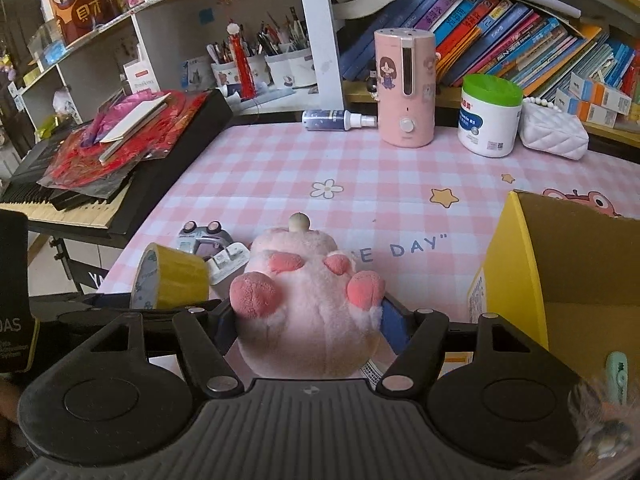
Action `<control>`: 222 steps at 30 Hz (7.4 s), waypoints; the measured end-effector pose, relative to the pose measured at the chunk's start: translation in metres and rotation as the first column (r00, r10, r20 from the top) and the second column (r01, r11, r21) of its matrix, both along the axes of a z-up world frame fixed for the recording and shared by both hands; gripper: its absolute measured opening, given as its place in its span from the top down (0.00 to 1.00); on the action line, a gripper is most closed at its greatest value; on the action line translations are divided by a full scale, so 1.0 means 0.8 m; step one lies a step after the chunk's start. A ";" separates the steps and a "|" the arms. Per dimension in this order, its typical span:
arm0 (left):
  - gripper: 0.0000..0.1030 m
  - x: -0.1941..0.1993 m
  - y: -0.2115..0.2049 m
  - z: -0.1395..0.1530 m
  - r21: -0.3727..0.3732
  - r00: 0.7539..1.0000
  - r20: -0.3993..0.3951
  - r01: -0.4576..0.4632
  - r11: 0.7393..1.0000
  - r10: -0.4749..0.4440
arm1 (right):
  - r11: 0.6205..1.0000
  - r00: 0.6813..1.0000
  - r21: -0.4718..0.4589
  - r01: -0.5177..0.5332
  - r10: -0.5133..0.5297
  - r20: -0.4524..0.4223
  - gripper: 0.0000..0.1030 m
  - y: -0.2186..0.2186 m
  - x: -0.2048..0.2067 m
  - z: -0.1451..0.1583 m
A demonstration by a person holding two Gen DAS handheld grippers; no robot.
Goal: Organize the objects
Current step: 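Grasp the yellow tape roll with the left tool while the right tool grasps the pink pig plush, then carry the tape roll and pink pig plush over the yellow box with both tools, then open both tools to drop the tape roll and pig plush into the box, then move both tools back toward the white charger and grey toy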
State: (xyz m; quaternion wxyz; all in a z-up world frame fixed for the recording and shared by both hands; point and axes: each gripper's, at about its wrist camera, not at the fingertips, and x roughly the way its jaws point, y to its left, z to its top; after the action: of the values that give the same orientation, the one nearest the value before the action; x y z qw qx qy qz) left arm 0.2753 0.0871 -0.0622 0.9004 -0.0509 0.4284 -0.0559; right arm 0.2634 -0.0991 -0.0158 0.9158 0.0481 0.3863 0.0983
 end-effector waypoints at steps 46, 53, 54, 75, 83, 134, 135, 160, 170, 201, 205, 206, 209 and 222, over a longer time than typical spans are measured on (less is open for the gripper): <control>0.11 -0.330 0.063 0.070 -0.079 0.994 0.109 0.015 0.997 -0.006 | 0.996 0.996 -0.045 0.079 -0.077 0.047 0.35 0.029 -0.297 0.021; 0.11 -0.356 0.040 0.070 -0.089 0.988 0.111 0.121 0.989 -0.111 | 0.983 0.984 -0.025 0.180 -0.180 0.010 0.35 0.007 -0.352 0.011; 0.11 -0.358 0.036 0.070 -0.088 0.986 0.112 0.136 0.987 -0.125 | 0.980 0.980 -0.023 0.197 -0.197 0.005 0.35 0.002 -0.359 0.010; 0.11 -0.359 -0.060 0.070 -0.091 0.926 0.108 0.370 0.924 -0.360 | 0.902 0.903 -0.028 0.430 -0.430 -0.006 0.35 -0.076 -0.434 0.009; 0.11 -0.348 -0.096 0.072 -0.077 0.906 0.110 0.419 0.905 -0.410 | 0.880 0.880 -0.026 0.473 -0.474 -0.016 0.35 -0.106 -0.432 0.009; 0.11 -0.157 -0.356 0.092 0.224 0.863 0.194 0.424 0.878 -0.466 | 0.951 0.928 -0.046 0.305 -0.286 0.239 0.35 -0.324 -0.189 0.079; 0.11 -0.153 -0.362 0.086 0.228 0.865 0.176 0.428 0.875 -0.469 | 0.955 0.935 -0.038 0.293 -0.278 0.221 0.35 -0.328 -0.181 0.077; 0.05 -0.123 -0.398 0.044 0.319 0.921 0.017 0.363 0.876 -0.388 | 0.984 1.000 -0.178 -0.008 0.005 -0.020 0.16 -0.302 -0.073 0.006; 0.02 -0.167 -0.366 0.096 0.244 0.919 0.166 0.312 0.918 -0.357 | 0.980 0.971 -0.083 0.181 -0.164 0.175 0.14 -0.327 -0.132 0.056; 0.02 -0.289 -0.190 0.067 0.140 0.989 0.070 0.117 0.983 -0.128 | 0.898 0.912 -0.160 0.409 -0.403 0.074 0.14 -0.225 -0.325 0.015; 0.02 -0.302 -0.161 0.063 0.151 0.992 0.041 0.110 0.982 -0.117 | 0.911 0.922 -0.142 0.387 -0.383 0.052 0.11 -0.190 -0.338 0.013; 0.02 -0.305 -0.153 0.062 0.151 0.993 0.032 0.106 0.983 -0.112 | 0.913 0.924 -0.138 0.383 -0.380 0.050 0.09 -0.183 -0.340 0.014; 0.02 -0.313 -0.130 0.061 0.146 0.995 0.023 0.095 0.985 -0.099 | 0.919 0.927 -0.125 0.375 -0.372 0.042 0.07 -0.162 -0.347 0.014; 0.02 -0.336 -0.054 0.068 0.134 0.997 0.056 0.038 0.990 -0.045 | 0.949 0.956 -0.118 0.294 -0.291 0.040 0.07 -0.074 -0.358 0.016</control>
State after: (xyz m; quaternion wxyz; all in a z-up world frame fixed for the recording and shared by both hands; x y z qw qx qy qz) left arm 0.0064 0.0441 -0.0076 0.9126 0.0197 0.4056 -0.0475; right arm -0.0231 -0.1583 -0.0028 0.9257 0.0474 0.3702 -0.0619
